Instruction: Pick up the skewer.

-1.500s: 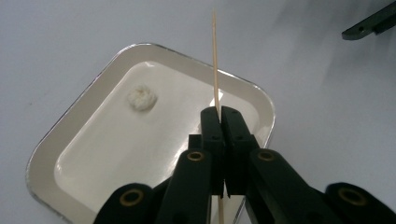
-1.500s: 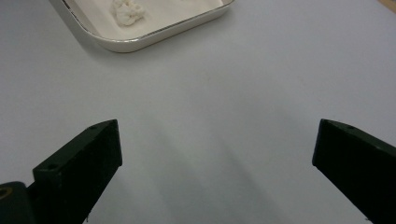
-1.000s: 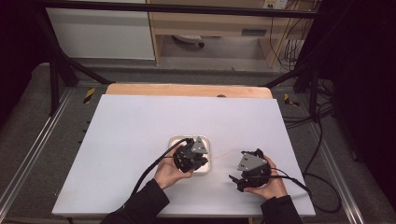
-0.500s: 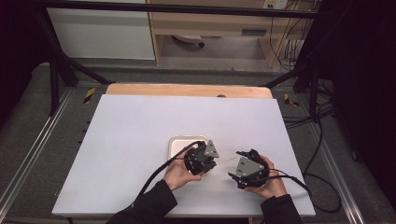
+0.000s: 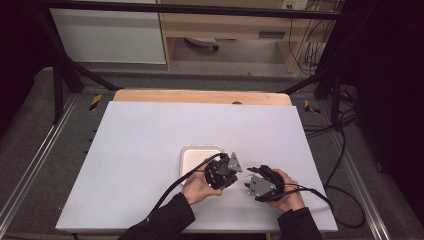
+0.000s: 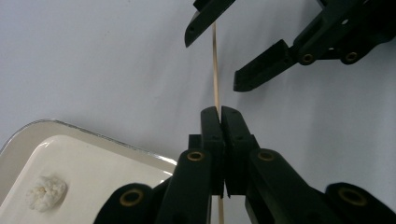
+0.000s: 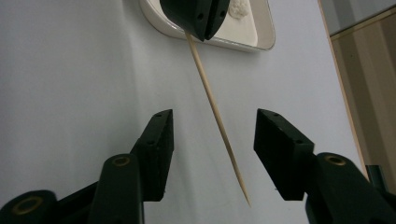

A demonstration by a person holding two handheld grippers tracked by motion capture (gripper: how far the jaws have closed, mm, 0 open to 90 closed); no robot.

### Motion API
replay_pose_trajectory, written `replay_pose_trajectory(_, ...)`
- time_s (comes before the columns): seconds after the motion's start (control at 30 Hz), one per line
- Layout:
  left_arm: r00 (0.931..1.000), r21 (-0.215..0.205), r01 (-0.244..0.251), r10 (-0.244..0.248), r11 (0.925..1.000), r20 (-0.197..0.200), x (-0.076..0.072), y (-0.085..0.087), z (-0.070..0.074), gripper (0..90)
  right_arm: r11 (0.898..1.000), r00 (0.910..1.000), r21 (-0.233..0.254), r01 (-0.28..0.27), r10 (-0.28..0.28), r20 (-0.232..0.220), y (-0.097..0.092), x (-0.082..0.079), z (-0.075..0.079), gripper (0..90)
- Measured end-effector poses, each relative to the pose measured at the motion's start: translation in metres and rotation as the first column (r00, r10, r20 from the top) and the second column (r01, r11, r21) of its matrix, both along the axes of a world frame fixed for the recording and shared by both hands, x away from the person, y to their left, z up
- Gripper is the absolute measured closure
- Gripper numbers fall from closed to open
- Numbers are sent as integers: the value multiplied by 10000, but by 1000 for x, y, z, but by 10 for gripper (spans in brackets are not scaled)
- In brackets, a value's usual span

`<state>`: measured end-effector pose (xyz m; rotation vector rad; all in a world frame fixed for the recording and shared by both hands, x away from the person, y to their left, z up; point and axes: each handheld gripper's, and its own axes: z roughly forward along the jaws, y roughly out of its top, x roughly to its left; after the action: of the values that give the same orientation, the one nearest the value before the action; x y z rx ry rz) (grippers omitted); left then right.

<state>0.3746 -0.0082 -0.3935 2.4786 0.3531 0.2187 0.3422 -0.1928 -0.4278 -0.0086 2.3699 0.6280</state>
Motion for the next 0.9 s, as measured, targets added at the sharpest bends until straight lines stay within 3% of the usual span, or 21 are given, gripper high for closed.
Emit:
replay_pose_trajectory(0.07,10000,30,31,-31,10000,-25,0,-1,-1,886,9998,9996,-171,-76,80,254,0,0,0,568)
replay_pose_trajectory(0.4,9997,80,251,-251,9997,-54,-1,-2,0,886,9946,9973,-833,-623,652,327,2,1,-3,753)
replay_pose_trajectory(0.6,9994,65,326,-325,9994,-124,-2,-3,0,886,9876,9925,-1146,-1072,1131,462,3,1,-4,823)
replay_pose_trajectory(0.9,9991,39,405,-405,9992,-132,-2,-4,-1,886,9812,9898,-1469,-1252,1336,489,3,0,-4,881)
